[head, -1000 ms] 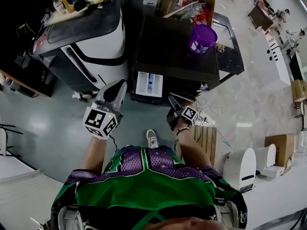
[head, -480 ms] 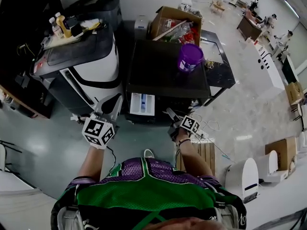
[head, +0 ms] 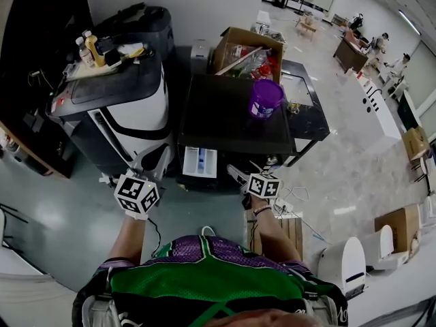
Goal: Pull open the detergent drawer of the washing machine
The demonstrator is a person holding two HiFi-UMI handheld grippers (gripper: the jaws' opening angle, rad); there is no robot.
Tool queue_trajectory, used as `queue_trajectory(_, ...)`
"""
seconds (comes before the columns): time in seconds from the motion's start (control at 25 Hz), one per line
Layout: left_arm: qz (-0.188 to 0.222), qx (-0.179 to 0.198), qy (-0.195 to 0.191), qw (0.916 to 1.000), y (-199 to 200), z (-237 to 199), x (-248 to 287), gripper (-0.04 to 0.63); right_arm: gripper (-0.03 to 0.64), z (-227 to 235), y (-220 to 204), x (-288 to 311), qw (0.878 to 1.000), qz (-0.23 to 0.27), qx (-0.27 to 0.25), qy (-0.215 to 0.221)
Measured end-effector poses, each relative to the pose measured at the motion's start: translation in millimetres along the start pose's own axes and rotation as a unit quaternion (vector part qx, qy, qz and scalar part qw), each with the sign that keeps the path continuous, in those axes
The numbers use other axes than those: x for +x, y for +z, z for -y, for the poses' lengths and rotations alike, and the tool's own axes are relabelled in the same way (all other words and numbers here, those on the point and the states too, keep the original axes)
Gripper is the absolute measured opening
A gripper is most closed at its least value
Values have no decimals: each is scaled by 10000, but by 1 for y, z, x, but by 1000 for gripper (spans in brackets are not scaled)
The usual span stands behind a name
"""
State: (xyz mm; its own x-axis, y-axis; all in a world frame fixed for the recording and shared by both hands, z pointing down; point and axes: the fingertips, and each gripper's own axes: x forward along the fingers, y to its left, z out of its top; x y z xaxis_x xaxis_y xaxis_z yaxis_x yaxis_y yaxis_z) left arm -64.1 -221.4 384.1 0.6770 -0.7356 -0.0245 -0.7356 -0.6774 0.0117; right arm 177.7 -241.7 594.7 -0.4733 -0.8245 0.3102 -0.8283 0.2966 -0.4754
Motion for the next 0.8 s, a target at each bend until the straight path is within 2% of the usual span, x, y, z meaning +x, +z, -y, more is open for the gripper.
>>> queue_trajectory(0.24, 2, -41, 26, 10000, 3, -3, -10, 18, 431, -45, 37, -15, 9949, 128, -997, -4)
queue_trajectory(0.48, 43, -220, -13, 9997, 8, -9, -38, 18, 431, -106, 64, -34, 9818, 391, -1858, 66)
queue_trajectory(0.8, 220, -195, 222, 9993, 17, -35, -92, 18, 430, -191, 84, -59, 9716, 989, -2149, 95)
